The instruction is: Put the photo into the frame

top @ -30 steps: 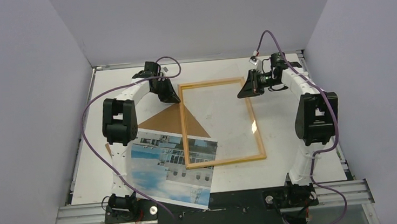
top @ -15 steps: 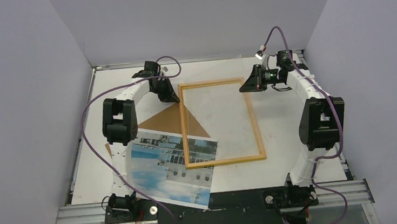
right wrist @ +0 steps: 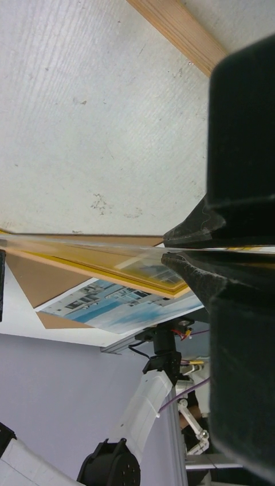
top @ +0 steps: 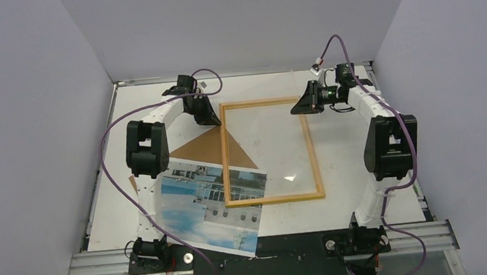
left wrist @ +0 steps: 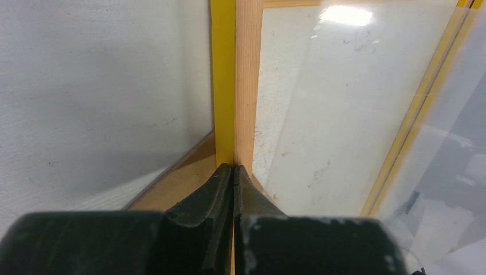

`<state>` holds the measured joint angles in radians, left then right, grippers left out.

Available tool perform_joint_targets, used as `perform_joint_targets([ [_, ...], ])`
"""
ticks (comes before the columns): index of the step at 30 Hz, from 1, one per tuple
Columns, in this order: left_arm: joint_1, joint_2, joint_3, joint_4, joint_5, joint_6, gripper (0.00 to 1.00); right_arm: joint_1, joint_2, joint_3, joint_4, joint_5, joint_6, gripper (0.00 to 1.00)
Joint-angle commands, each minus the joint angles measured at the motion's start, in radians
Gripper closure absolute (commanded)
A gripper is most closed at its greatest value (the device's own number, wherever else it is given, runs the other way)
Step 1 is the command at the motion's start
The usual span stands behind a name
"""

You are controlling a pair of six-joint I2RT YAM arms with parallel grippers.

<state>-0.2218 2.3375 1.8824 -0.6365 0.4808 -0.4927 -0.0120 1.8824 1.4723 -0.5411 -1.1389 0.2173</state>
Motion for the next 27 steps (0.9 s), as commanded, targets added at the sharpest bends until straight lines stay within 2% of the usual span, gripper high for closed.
perform_joint_targets([
  [1,0.002,0.034,0.033,0.006,-0.037,0.017,1.0,0.006,0.056,0.071,-0.105,-0.036,-0.088,1.0],
  [4,0.002,0.039,0.038,0.009,-0.035,0.015,1.0,0.006,0.091,0.118,-0.208,-0.035,-0.176,1.0],
  [9,0.002,0.046,0.048,0.006,-0.035,0.014,1.0,0.006,0.122,0.134,-0.245,-0.051,-0.193,1.0],
  [22,0.002,0.056,0.059,0.002,-0.026,0.012,1.0,0.006,0.153,0.113,-0.197,-0.016,-0.132,1.0],
  [27,0.002,0.057,0.058,0.001,-0.022,0.01,1.0,0.03,0.149,0.101,-0.172,-0.05,-0.128,1.0],
])
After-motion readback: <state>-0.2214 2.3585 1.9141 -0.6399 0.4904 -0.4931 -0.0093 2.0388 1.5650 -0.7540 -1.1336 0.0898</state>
